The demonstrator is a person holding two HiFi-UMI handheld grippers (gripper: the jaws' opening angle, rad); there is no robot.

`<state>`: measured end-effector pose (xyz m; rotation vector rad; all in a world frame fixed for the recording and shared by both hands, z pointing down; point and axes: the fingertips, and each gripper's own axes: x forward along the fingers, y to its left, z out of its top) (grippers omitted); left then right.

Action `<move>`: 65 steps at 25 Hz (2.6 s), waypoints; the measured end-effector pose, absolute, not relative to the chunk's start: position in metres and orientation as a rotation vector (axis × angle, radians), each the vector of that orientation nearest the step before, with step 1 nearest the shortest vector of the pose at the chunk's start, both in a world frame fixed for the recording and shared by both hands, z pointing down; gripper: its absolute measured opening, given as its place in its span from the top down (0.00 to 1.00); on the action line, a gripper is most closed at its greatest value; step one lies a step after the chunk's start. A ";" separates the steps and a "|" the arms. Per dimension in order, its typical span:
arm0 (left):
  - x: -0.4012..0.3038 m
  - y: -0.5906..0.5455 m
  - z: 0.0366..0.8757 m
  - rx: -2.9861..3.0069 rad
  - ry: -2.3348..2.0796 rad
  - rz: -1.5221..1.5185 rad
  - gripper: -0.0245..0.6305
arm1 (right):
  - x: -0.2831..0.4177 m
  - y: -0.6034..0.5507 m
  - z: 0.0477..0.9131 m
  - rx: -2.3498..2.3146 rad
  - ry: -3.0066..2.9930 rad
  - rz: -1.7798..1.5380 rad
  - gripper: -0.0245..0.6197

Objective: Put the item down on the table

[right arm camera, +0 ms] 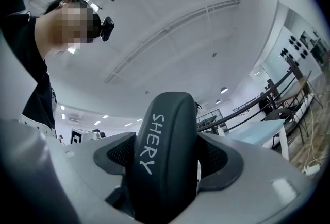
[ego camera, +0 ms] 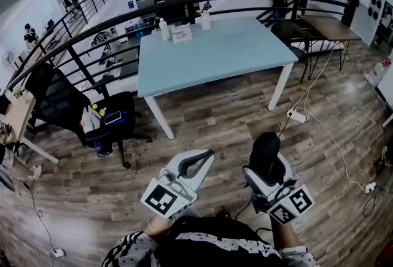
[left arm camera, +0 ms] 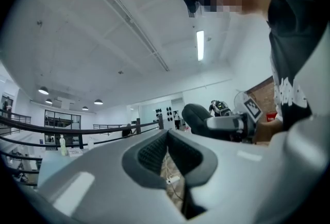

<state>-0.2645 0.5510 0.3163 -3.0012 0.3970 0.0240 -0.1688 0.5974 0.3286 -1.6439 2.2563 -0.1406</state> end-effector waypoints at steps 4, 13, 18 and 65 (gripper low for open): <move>-0.248 0.560 0.317 -3.003 0.342 0.017 0.96 | -0.156 0.605 0.328 -1.665 2.236 -0.138 0.39; -0.222 0.563 0.324 -3.003 0.290 0.004 0.96 | -0.128 0.612 0.333 -1.732 2.192 -0.144 0.39; -0.214 0.563 0.327 -3.003 0.255 -0.005 0.96 | -0.115 0.612 0.340 -1.765 2.169 -0.172 0.39; -0.061 0.273 0.350 -3.136 0.123 0.071 0.96 | 0.038 0.359 0.341 -2.034 2.060 -0.236 0.39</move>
